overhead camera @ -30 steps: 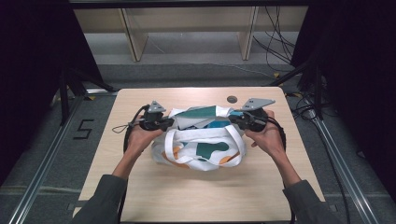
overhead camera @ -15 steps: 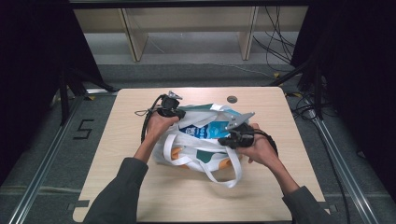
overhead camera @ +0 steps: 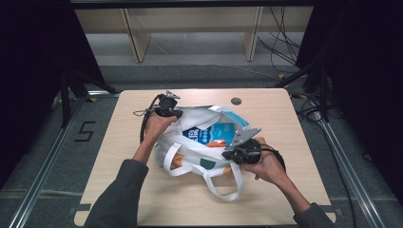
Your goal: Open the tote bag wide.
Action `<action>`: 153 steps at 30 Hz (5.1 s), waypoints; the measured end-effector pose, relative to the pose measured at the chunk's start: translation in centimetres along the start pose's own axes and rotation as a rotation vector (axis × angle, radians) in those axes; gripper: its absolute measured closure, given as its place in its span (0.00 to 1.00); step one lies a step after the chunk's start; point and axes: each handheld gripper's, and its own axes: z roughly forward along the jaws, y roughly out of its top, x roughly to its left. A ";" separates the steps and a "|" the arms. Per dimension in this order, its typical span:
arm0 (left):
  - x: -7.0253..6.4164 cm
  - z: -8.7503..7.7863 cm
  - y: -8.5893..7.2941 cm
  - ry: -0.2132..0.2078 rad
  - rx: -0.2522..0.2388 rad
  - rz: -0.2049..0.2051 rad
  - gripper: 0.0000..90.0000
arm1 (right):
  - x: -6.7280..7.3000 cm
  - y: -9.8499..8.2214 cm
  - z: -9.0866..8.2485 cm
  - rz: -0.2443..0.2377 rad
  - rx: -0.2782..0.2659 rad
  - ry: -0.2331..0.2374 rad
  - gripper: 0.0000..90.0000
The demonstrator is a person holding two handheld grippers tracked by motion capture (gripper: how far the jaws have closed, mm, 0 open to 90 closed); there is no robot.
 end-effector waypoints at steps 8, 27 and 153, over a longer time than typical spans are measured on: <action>-3.7 -2.3 -2.7 -0.135 -0.002 0.119 0.95 | -3.5 4.0 -2.7 0.022 -0.132 -0.131 1.00; -6.9 -4.7 -8.4 -0.314 0.169 0.290 0.99 | -13.1 2.6 6.3 0.242 0.188 -0.246 1.00; -2.1 -9.1 -6.2 -0.132 -0.209 0.015 0.75 | -6.2 1.1 -2.6 0.094 -0.133 -0.235 1.00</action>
